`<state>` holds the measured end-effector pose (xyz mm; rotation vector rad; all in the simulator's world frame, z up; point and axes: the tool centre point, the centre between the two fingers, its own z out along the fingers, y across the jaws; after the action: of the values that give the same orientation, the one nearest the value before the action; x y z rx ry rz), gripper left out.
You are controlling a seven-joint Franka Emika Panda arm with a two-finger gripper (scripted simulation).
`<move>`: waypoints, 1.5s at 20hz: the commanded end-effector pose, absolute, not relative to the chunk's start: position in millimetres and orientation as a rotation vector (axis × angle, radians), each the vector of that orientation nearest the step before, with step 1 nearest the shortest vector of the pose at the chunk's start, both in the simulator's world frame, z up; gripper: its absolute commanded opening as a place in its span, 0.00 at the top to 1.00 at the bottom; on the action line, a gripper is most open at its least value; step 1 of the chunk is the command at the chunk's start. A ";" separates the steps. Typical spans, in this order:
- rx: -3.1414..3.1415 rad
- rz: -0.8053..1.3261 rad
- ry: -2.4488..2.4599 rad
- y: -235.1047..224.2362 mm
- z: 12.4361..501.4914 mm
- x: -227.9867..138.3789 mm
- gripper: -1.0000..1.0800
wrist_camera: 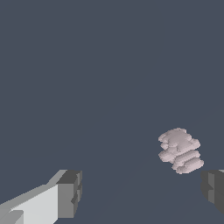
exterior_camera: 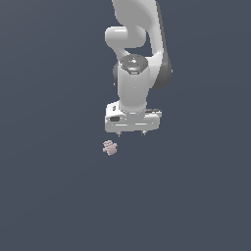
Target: Pick up the object and move it to a goal position.
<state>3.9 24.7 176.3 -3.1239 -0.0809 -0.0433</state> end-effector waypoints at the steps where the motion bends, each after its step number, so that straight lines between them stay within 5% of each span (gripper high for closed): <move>1: -3.124 -0.043 -0.081 24.7 176.3 3.9 0.04; 30: -3.119 -0.044 -0.286 -26.9 148.3 2.0 0.04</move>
<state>2.7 -21.5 154.1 -3.1204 -0.2424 -0.0483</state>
